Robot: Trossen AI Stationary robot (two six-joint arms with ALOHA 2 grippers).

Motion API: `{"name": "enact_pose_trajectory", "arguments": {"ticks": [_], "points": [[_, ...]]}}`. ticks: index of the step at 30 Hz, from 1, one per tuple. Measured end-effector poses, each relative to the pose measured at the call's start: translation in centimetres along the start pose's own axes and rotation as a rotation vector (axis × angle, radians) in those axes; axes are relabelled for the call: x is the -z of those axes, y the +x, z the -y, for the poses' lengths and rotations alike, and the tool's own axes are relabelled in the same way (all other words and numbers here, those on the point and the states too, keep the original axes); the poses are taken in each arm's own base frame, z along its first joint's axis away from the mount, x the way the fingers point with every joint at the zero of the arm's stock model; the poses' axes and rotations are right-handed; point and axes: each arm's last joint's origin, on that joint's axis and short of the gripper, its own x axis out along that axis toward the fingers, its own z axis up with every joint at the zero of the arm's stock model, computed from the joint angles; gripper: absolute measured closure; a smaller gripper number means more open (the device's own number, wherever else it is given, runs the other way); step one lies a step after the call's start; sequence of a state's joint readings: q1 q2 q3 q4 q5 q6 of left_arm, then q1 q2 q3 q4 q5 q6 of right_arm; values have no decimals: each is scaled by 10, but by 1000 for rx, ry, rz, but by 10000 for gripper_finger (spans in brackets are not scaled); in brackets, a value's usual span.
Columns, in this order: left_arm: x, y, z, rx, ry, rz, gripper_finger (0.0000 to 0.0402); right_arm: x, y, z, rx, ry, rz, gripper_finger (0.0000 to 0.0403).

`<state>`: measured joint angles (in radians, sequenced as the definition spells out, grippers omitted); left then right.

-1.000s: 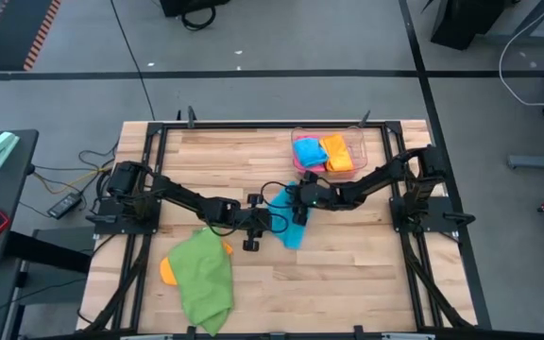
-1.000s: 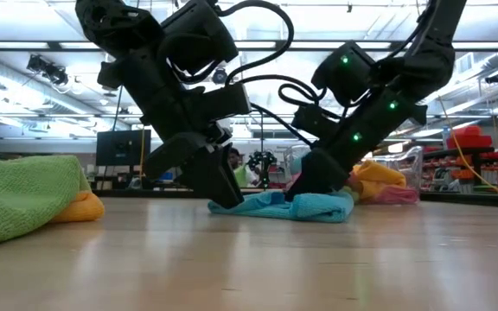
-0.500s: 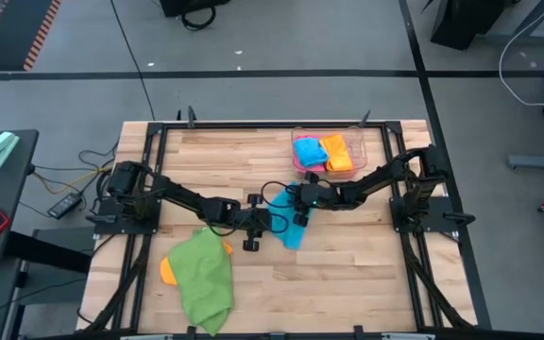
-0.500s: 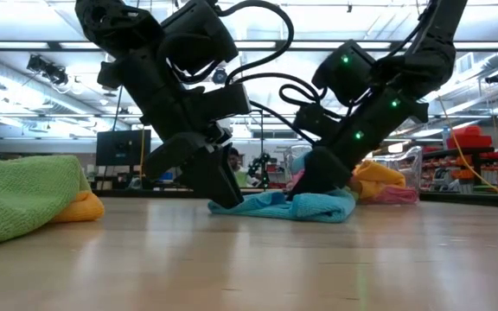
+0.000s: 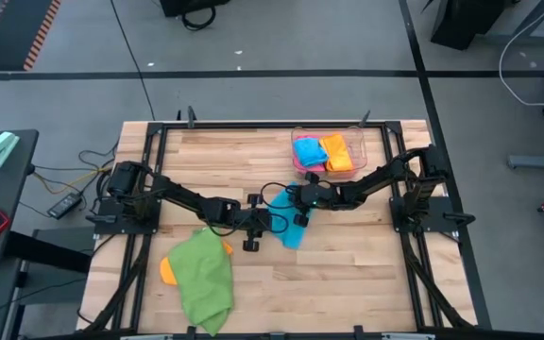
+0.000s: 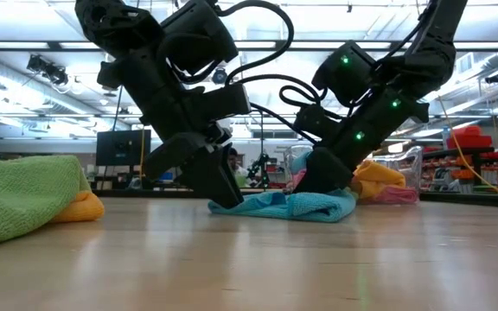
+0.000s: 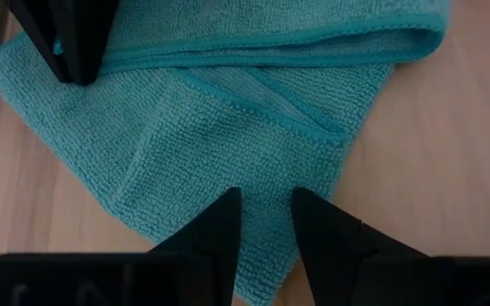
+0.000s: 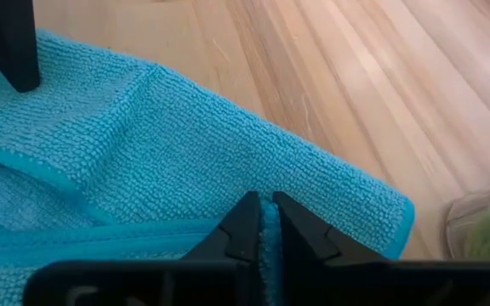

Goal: Fold microfiber towels
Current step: Fold the blue towel

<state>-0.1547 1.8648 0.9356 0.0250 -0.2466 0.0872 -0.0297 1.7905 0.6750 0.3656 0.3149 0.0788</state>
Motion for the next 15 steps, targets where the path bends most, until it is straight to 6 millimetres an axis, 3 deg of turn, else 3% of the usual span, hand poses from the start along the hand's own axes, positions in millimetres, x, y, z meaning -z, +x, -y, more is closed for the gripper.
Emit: {"name": "enact_pose_trajectory", "arguments": {"ticks": [8,15], "points": [[1,0,0,0,-18,-6,278,0,-1,-1,10,-5,1,362],[1,0,0,1,-16,-13,284,-11,-20,1,45,-16,13,362]]}}
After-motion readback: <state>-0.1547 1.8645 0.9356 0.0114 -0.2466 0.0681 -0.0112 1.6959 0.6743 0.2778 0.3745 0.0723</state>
